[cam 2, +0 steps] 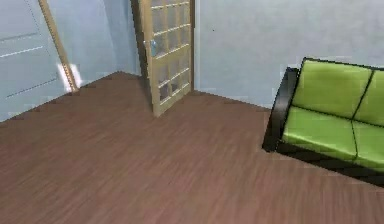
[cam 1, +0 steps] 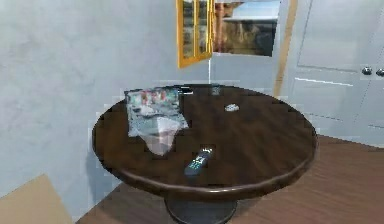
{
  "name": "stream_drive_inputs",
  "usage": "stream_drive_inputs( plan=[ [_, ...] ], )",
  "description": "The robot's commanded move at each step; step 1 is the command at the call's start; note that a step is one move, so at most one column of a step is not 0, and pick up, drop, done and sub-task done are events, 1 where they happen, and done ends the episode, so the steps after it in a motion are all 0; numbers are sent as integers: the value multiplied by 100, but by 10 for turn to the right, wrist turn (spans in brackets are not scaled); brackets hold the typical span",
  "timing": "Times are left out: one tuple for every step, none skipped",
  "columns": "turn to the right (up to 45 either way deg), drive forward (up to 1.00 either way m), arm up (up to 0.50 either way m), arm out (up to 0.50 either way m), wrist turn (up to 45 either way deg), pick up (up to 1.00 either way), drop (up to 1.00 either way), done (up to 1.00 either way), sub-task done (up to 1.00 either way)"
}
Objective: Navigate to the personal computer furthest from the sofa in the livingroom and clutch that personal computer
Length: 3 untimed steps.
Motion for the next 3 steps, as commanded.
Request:
stream_drive_inputs(
  plan=[
    [450,0,0,0,0,0,0,0,0],
    [30,0,0,0,0,0,0,0,0],
    [0,70,0,0,0,0,0,0,0]
  ],
)
